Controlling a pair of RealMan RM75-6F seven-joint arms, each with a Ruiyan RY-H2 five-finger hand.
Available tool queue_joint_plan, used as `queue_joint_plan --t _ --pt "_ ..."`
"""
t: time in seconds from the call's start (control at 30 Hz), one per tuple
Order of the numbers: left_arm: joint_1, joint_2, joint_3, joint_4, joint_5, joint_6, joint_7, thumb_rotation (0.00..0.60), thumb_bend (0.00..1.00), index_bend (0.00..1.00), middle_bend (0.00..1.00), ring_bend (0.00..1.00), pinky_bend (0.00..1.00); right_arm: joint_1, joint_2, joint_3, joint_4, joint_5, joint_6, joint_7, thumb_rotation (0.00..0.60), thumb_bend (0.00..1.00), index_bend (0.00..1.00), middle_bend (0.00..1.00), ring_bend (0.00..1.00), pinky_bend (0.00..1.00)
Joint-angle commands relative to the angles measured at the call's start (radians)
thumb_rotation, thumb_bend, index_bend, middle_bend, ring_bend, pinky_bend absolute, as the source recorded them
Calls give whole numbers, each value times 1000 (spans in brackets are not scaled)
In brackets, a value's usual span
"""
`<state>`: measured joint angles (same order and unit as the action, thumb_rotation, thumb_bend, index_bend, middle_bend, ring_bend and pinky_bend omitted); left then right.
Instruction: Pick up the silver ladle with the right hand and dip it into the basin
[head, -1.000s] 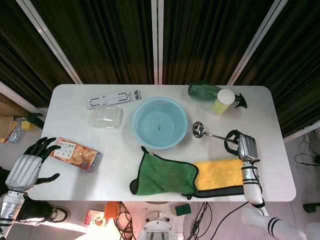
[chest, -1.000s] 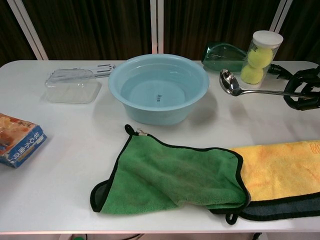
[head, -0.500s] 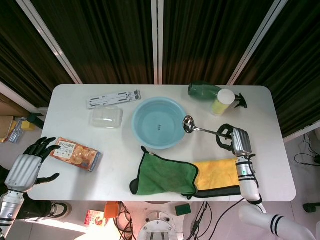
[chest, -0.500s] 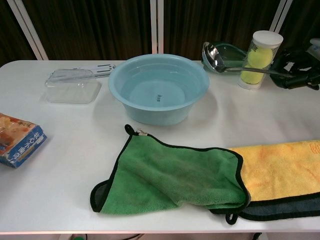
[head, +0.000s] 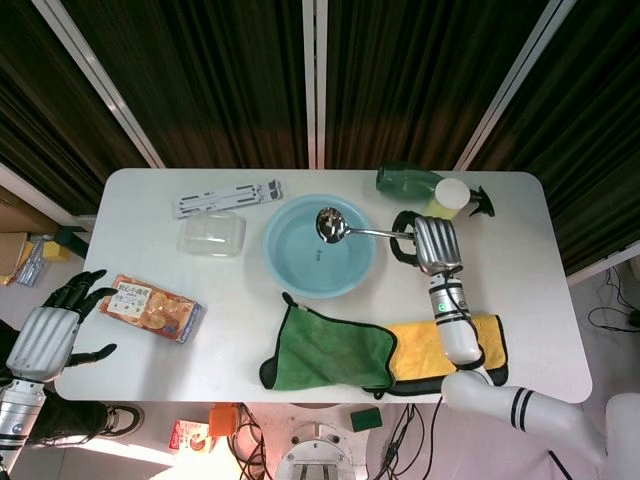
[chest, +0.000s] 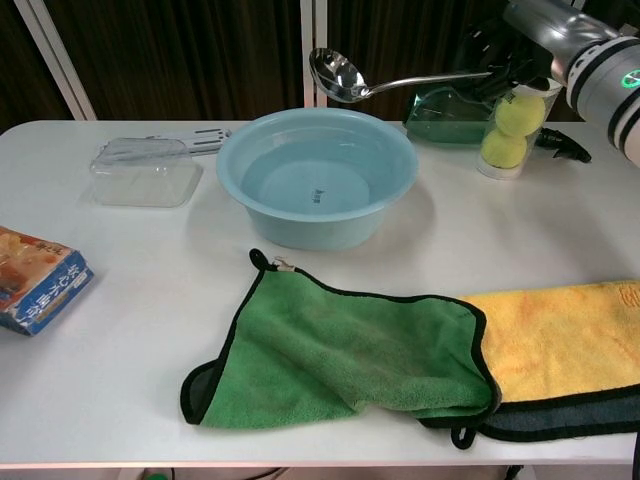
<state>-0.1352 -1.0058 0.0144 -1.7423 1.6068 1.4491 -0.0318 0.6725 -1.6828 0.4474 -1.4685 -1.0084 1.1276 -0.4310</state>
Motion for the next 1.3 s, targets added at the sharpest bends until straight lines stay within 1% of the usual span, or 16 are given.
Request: queue_joint_plan --t 0.03,0.27,0.37,0.57,0.87,0.97,1.07,1.17,1.3 --pt "-1 1 -1 2 -3 -2 -4 600 23 258 86 67 228 120 -76 -10 119 46 -12 -168 600 643 907 524 661 964" --pt "-1 6 0 8 -1 -1 -26 600 23 262 86 67 228 209 -147 -53 280 65 -40 -301 600 641 911 531 660 964" --pt "0 6 0 12 4 4 -36 600 23 267 86 67 228 232 -168 -80 329 46 -47 -329 600 640 919 534 660 964" --pt "2 9 0 17 3 7 -49 600 23 267 86 68 228 260 -209 -129 417 -21 -52 -326 600 641 931 536 660 964" --pt "3 11 2 20 7 10 -57 600 23 267 86 67 228 272 -255 -151 484 -42 -70 -315 600 641 938 536 660 964" --pt "4 11 2 20 8 12 -59 600 23 267 86 67 227 268 -261 -136 472 -27 -75 -298 600 641 938 536 660 964" --pt "5 11 2 21 6 12 -59 600 23 267 86 67 227 264 -257 -96 425 22 -84 -285 600 642 938 537 660 964" --pt "3 10 2 21 7 9 -55 600 23 267 86 68 228 260 -224 -43 331 126 -110 -320 600 641 944 538 660 964" --pt "0 8 5 20 12 2 -53 600 23 267 86 67 228 262 -169 -6 216 247 -121 -392 600 642 956 540 660 964"
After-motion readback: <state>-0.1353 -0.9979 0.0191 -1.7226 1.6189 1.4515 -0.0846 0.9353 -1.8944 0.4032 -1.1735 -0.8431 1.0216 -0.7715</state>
